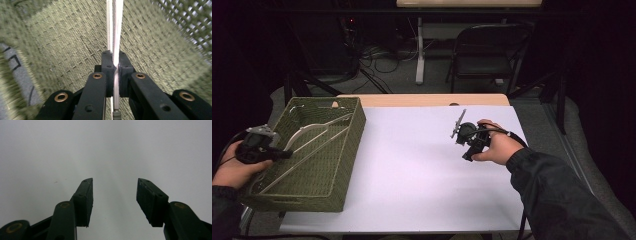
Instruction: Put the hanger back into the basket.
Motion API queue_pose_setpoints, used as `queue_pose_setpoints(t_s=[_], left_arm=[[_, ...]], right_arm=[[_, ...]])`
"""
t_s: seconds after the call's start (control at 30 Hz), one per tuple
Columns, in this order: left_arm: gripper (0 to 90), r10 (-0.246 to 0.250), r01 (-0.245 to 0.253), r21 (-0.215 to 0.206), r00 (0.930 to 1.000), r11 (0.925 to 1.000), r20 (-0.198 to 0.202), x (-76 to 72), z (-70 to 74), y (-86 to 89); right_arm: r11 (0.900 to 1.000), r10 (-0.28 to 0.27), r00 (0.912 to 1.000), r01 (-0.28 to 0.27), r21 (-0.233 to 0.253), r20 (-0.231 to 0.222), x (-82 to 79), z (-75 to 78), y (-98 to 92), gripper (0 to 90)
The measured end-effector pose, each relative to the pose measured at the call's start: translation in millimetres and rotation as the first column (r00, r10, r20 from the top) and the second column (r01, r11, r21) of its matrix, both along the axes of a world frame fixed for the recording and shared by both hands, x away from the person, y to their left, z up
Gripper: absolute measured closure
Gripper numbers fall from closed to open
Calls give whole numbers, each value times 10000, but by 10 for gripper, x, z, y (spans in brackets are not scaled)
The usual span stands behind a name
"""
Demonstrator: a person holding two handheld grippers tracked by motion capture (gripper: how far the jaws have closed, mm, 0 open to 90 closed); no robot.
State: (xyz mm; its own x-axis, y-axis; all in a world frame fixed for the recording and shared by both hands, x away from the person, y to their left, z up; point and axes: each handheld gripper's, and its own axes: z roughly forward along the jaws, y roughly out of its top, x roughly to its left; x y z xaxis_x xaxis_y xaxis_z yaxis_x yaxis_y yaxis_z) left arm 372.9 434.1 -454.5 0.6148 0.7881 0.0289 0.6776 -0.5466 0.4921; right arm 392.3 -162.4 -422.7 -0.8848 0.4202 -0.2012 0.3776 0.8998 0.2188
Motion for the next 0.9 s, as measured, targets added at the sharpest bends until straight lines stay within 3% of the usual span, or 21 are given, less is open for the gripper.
queue_pose_setpoints(t_s=[0.07,0.13,0.17,0.37,0.53,0.6,0.7,0.8,0.87,0.9], left_arm=[[838,-68,70,192,10000,9998,-58,-7,-44,-27],[725,-169,168,122,9998,9998,49,-33,-46,-31],[717,-305,304,115,9995,9995,113,-54,-29,-29],[514,-137,167,-670,9989,9976,448,-192,101,46],[441,-20,138,-1266,9957,9919,928,-359,203,66],[442,53,90,-1225,9933,9924,1155,-434,246,40],[442,264,-61,-1241,9863,9923,1629,-552,320,-24],[438,345,-20,-1453,9747,9894,2209,-688,372,-122],[429,270,149,-1506,9618,9885,2725,-798,406,-209],[422,230,321,-1826,9561,9827,2922,-855,420,-252]], right_arm=[[9999,-7,10000,6,141,89,6,-9,-11,479],[9999,-50,10000,49,107,85,5,-9,-17,479],[9999,-49,10000,48,97,84,4,-9,-18,479],[10000,60,9999,-60,76,104,-11,0,4,478],[10000,82,9999,-83,54,144,-62,8,19,473],[9998,130,9998,-132,124,168,-84,14,9,469],[9997,149,9996,-153,168,242,-122,25,-19,457],[9986,-14,9996,-2,532,284,-185,15,-66,435],[9973,-88,9994,64,736,332,-240,3,-113,421],[9956,-192,9991,156,924,379,-274,-11,-147,413]])
